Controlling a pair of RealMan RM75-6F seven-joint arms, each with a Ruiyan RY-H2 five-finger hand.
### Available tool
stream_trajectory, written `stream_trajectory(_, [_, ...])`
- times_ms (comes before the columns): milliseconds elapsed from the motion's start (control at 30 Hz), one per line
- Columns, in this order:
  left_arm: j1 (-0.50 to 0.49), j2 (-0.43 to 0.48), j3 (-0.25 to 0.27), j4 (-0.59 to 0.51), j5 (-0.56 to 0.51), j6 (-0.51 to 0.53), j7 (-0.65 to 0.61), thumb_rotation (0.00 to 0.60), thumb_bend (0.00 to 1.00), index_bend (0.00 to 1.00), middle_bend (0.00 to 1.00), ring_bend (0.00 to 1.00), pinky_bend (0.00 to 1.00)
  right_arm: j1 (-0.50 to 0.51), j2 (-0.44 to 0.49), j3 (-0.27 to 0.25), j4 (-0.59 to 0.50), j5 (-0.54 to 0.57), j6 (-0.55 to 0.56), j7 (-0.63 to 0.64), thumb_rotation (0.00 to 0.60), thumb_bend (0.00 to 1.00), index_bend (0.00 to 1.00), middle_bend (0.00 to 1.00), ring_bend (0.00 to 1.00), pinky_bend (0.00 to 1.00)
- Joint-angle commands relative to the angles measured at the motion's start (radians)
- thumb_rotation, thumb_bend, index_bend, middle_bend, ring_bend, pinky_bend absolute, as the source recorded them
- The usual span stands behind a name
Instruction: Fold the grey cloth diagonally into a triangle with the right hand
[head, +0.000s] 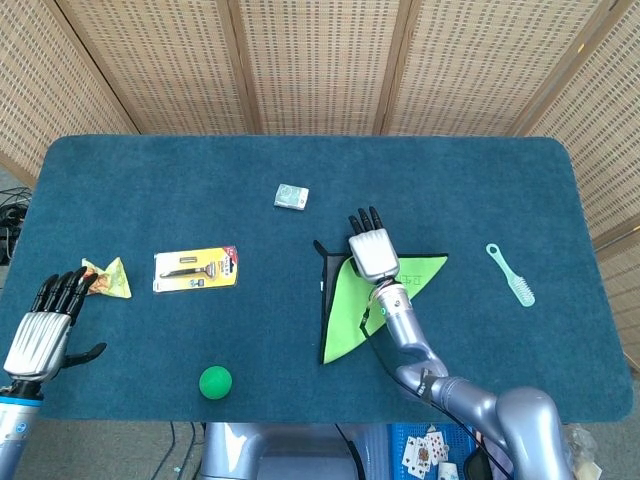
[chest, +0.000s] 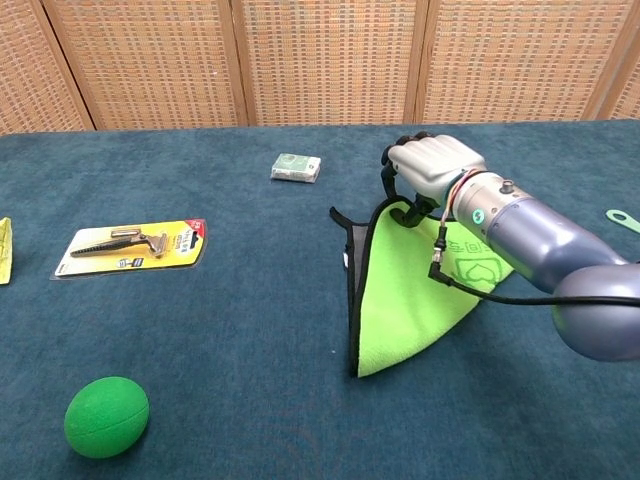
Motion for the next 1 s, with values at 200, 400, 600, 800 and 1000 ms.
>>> stream_trajectory(200, [0.0, 0.002, 0.0, 0.0, 0.001, 0.002, -0.005, 0.6, 0.17, 0.0, 0.0, 0.0, 0.0, 0.011, -0.007, 0.002, 0.002, 0.011, -0.006, -0.011, 0.6, 0.51, 0.69, 0.17, 0.0, 0.0])
stream_trajectory(400, [0.0, 0.003, 0.001, 0.0, 0.0, 0.002, -0.009, 0.6, 0.17, 0.0, 0.0, 0.0, 0.0, 0.014, -0.013, -0.004, 0.001, 0.017, -0.01, -0.017, 0.6, 0.51, 0.69, 0.17, 0.0, 0.0])
stream_trajectory(600, [-0.001, 0.004, 0.002, -0.001, 0.001, 0.001, -0.008, 0.6, 0.17, 0.0, 0.0, 0.0, 0.0, 0.012, -0.016, -0.009, -0.001, 0.018, -0.01, -0.016, 0.6, 0.51, 0.69, 0.17, 0.0, 0.0])
stream_trajectory(800, [-0.001, 0.004, 0.002, -0.002, 0.001, 0.001, -0.008, 0.6, 0.17, 0.0, 0.0, 0.0, 0.0, 0.012, -0.016, -0.012, -0.005, 0.018, -0.01, -0.013, 0.6, 0.49, 0.56, 0.06, 0.0, 0.0])
stream_trajectory(1000, [-0.001, 0.003, 0.003, -0.003, 0.003, 0.002, -0.007, 0.6, 0.17, 0.0, 0.0, 0.0, 0.0, 0.009, 0.003, -0.013, -0.032, 0.018, -0.009, -0.011, 0.6, 0.32, 0.25, 0.0, 0.0, 0.0])
